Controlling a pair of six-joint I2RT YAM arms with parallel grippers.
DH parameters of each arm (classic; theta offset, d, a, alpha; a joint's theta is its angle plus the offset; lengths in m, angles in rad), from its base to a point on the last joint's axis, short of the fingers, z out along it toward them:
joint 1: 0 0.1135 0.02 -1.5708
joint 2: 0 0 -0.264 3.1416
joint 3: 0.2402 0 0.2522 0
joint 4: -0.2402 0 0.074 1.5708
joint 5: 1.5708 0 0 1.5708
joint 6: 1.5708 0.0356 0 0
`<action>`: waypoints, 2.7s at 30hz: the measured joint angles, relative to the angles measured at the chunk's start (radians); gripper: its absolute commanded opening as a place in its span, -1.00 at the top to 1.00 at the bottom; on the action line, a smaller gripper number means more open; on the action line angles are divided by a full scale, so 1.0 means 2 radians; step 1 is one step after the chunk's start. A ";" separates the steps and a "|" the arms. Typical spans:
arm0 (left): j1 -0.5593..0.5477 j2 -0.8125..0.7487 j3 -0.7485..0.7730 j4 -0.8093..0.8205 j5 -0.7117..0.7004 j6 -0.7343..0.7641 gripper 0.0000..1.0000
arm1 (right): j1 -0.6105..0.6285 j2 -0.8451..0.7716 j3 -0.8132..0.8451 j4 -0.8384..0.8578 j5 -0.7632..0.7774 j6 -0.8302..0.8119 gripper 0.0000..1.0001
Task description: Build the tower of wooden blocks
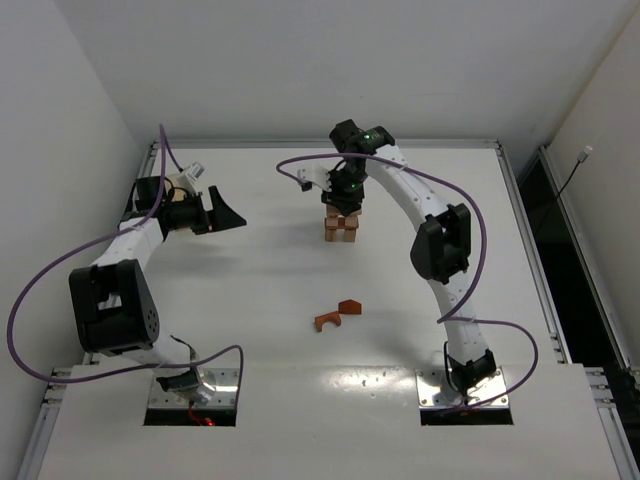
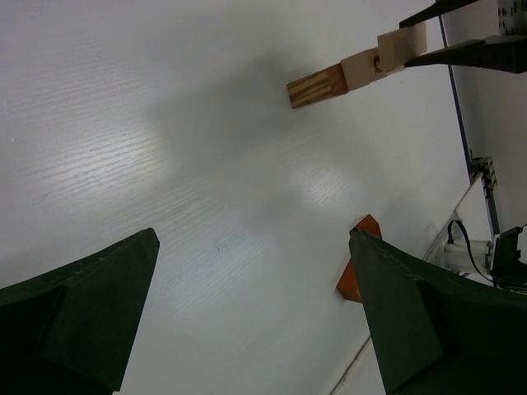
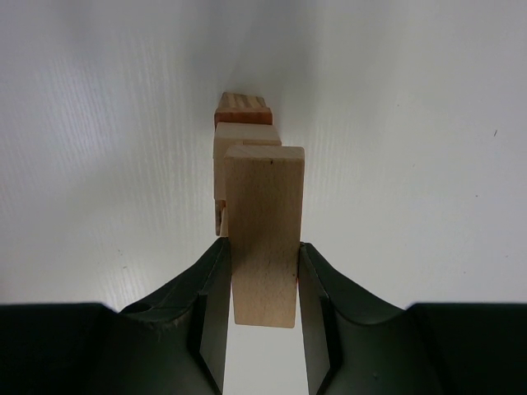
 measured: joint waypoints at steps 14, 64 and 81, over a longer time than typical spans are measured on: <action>0.000 0.002 0.000 -0.003 0.000 0.004 -1.00 | 0.007 0.000 0.000 0.000 0.000 0.000 0.63; 0.000 0.002 0.000 -0.004 0.007 0.014 -1.00 | 0.011 -0.031 -0.015 0.003 0.002 0.017 -0.13; -0.273 -0.154 -0.022 -0.206 -0.091 0.286 -1.00 | -0.142 -0.396 -0.283 0.120 0.023 0.085 -0.47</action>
